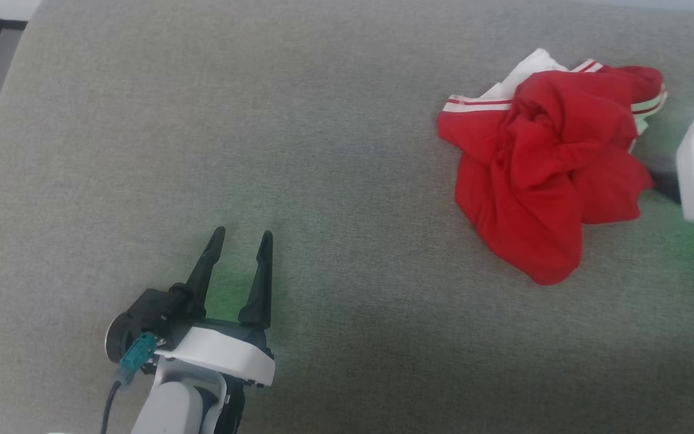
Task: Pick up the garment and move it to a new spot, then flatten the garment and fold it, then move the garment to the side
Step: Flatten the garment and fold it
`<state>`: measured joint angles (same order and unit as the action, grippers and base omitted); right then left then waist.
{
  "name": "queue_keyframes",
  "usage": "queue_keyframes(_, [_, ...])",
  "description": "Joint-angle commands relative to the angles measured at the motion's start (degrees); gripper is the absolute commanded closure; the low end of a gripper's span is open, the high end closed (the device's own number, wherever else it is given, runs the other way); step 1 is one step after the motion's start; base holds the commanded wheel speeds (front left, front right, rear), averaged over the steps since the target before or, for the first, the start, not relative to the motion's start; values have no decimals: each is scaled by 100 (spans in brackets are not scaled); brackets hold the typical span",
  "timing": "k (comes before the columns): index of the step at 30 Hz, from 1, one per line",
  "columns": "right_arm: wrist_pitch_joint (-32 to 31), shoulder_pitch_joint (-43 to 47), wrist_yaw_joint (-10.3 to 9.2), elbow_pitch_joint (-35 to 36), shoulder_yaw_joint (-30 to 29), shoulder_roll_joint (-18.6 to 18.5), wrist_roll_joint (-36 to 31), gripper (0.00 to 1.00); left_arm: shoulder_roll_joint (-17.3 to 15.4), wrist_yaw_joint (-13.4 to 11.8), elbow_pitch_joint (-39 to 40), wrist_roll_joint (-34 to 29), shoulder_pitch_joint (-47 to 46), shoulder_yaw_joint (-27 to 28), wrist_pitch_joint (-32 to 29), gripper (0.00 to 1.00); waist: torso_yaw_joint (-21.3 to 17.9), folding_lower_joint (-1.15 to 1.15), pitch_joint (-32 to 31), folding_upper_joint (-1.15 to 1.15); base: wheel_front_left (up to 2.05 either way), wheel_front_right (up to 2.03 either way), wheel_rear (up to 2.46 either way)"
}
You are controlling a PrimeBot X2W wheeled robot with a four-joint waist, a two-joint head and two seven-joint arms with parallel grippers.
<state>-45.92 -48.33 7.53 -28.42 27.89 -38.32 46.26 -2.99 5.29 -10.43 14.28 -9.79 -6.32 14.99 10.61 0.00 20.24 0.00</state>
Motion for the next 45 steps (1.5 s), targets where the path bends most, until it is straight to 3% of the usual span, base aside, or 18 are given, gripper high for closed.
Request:
queue_keyframes(1, [-74, -70, -8, -87, 118, 21, 72, 0, 7, -57, -15, 73, -83, -31, 26, 0, 75, 0, 64, 0, 0, 0, 0])
queue_keyframes(6, [-286, -44, -5, 3, 557, -90, 249, 0, 8, -111, -57, 178, -88, -102, 26, 0, 121, 0, 43, 0, 0, 0, 0])
queue_keyframes(8, [-199, -32, -5, 51, 659, -160, 306, 42, 9, -114, -58, 192, -104, -122, 26, 0, 136, 0, 37, 0, 0, 0, 0])
queue_keyframes(9, [-219, 4, -5, 41, 705, -171, 365, 78, 9, -125, -63, 210, -108, -133, 26, 0, 143, 0, 30, 0, 0, 0, 0])
queue_keyframes(10, [-237, 32, -5, 70, 761, -180, 423, 100, 9, -136, -65, 228, -110, -140, 26, 0, 147, 0, 25, 0, 0, 0, 0])
queue_keyframes(20, [439, -38, -8, -43, 849, -418, 636, 100, 9, -142, -143, 294, -121, -120, 26, 0, 107, 0, -55, 0, 0, 0, 0])
queue_keyframes(32, [1027, 500, -8, 394, 678, -1052, 898, 100, 9, -64, -147, 254, 67, 170, 26, 0, -290, 0, -282, 0, 0, 0, 0])
queue_keyframes(33, [1084, 513, -8, 461, 679, -1079, 843, 56, 9, -54, -146, 256, 65, 168, 26, 0, -325, 0, -277, 0, 0, 0, 0])
queue_keyframes(34, [1124, 517, -8, 514, 684, -1087, 810, 0, 9, -51, -152, 250, 47, 152, 26, 0, -341, 0, -270, 0, 0, 0, 0])
queue_keyframes(39, [1213, 287, -8, 684, 611, -779, 845, 0, 9, -21, -157, 242, -119, 73, 26, 0, -352, 0, -136, 0, 0, 0, 0])
queue_keyframes(45, [862, -49, -8, 583, 822, -417, 718, 0, 8, -37, -203, 331, -252, -45, 26, 0, -178, 0, 74, 0, 0, 0, 0])
